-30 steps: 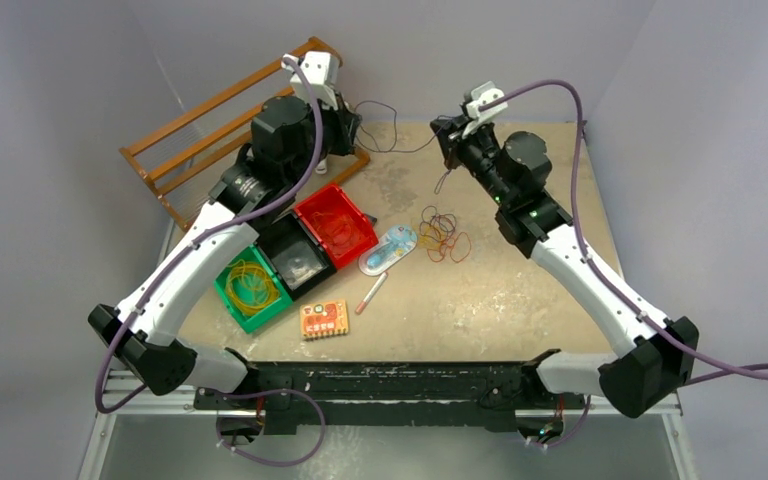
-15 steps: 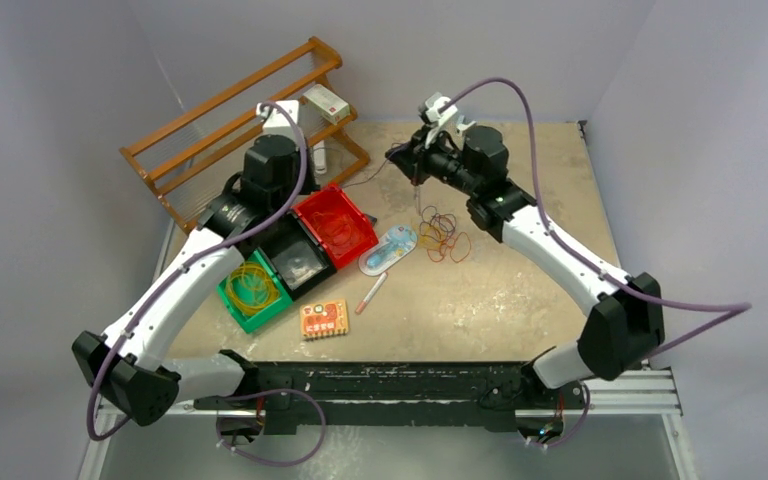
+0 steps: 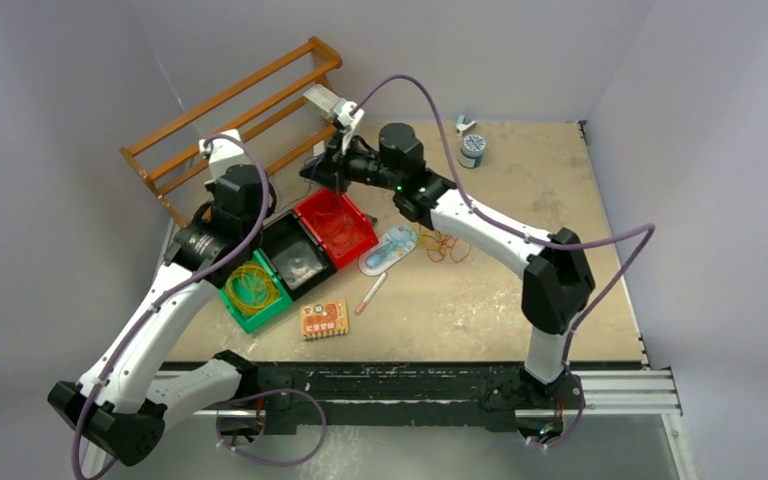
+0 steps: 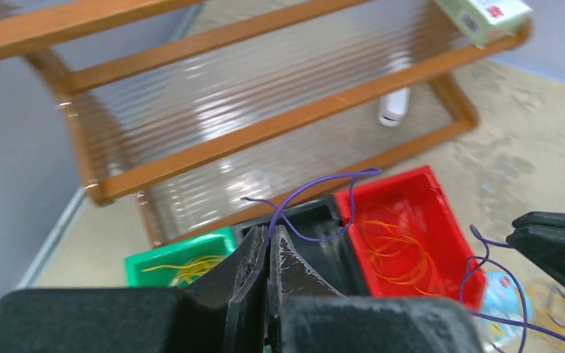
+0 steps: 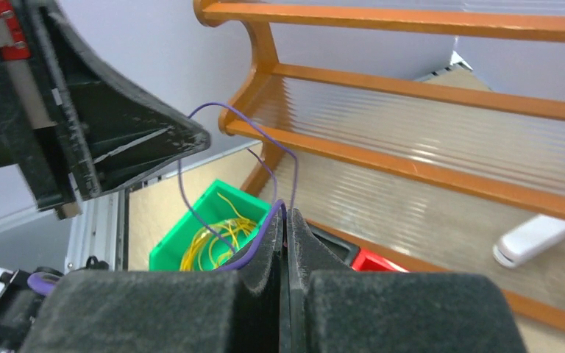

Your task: Untangle the cables

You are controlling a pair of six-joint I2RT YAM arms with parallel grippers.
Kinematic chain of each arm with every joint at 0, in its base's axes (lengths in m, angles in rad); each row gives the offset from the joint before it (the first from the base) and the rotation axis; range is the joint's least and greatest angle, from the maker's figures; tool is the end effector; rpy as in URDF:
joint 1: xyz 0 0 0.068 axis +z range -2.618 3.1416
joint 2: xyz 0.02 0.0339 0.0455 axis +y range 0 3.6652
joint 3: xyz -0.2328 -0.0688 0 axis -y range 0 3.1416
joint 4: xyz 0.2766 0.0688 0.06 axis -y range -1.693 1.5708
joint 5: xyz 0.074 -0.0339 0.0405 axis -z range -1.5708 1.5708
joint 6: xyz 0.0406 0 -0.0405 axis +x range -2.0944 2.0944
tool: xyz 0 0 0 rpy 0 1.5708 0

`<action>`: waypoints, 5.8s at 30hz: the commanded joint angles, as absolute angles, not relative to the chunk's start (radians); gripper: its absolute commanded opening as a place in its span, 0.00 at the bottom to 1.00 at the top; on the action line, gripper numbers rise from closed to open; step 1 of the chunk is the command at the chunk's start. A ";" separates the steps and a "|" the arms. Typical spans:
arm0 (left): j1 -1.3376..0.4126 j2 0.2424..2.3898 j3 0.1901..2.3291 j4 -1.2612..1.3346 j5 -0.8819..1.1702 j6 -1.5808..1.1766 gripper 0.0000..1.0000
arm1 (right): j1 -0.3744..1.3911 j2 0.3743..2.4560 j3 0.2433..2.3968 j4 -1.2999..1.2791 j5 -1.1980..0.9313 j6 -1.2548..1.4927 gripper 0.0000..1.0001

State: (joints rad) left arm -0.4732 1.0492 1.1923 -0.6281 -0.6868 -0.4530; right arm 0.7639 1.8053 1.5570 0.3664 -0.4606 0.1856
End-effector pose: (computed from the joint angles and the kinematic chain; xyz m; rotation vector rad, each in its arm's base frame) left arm 0.2454 -0.0967 0.3650 -0.3901 1.9012 0.0955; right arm 0.3244 0.3358 0.3431 -0.8140 1.3360 1.0938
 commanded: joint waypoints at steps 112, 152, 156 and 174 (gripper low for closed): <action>-0.423 1.223 0.973 -0.207 -0.223 -0.503 0.41 | 0.498 1.413 1.003 0.146 -0.069 0.183 0.47; -0.557 1.244 0.940 -0.134 -0.243 -0.439 0.43 | 0.292 1.807 1.175 0.124 -0.341 0.125 0.14; -0.557 1.233 0.932 -0.105 -0.242 -0.447 0.43 | 0.292 1.712 1.117 0.190 -0.324 0.110 0.01; -0.557 1.244 0.899 0.273 -0.035 -0.510 0.45 | 0.292 1.243 1.243 0.074 -0.214 0.095 0.00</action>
